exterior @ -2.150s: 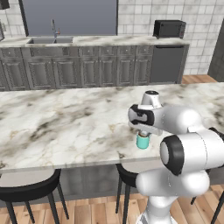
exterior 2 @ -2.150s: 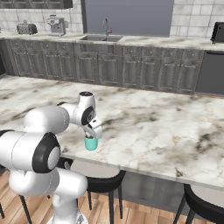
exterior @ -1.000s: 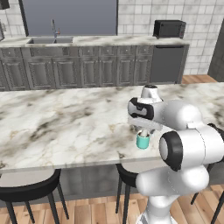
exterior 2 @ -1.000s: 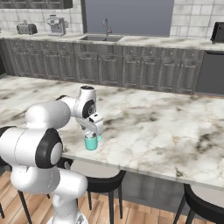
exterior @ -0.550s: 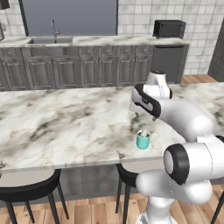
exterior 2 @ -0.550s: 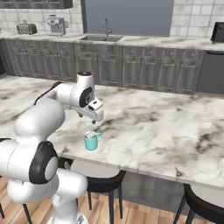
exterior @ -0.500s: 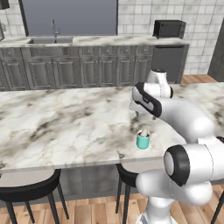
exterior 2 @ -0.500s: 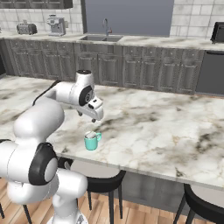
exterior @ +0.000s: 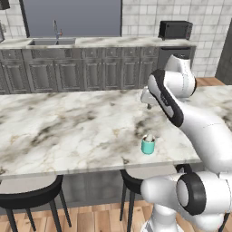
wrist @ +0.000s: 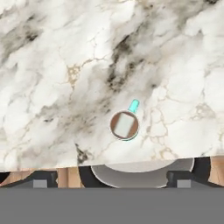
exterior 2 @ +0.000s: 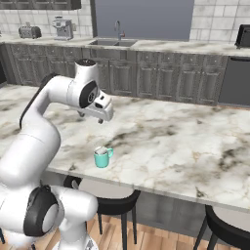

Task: Pick up the marshmallow and place it in the cup of hot chocolate on the dining counter.

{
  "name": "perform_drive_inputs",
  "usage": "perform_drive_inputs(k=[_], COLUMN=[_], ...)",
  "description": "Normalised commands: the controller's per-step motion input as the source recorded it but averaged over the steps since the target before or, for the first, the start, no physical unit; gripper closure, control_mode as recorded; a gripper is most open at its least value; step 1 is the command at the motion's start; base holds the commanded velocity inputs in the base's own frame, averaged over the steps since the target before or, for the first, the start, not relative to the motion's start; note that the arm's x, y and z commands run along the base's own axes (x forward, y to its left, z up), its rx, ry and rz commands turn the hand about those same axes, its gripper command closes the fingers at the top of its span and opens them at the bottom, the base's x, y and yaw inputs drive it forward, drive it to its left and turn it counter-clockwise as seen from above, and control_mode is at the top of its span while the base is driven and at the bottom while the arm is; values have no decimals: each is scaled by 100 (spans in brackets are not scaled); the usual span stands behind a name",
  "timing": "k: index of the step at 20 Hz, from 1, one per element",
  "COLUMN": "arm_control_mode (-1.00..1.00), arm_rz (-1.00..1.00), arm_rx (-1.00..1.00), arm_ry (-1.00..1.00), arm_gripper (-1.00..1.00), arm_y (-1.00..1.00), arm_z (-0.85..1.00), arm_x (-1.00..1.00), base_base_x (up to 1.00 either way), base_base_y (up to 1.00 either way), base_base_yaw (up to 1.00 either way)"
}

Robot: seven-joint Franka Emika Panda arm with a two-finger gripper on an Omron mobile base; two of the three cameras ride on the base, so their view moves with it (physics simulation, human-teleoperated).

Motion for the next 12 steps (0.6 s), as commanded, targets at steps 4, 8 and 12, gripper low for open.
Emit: perform_drive_inputs(k=[4, 8, 12], arm_control_mode=[-100, -100, -100], arm_rz=[12, 10, 9], arm_rx=[0, 0, 0], arm_ry=[-20, -28, -35], arm_gripper=[-100, -100, -100], arm_y=[-12, -1, 0], arm_z=[30, 27, 53], arm_x=[-100, -98, -67], base_base_x=[0, 0, 0], base_base_y=[0, 0, 0], base_base_yaw=[0, 0, 0])
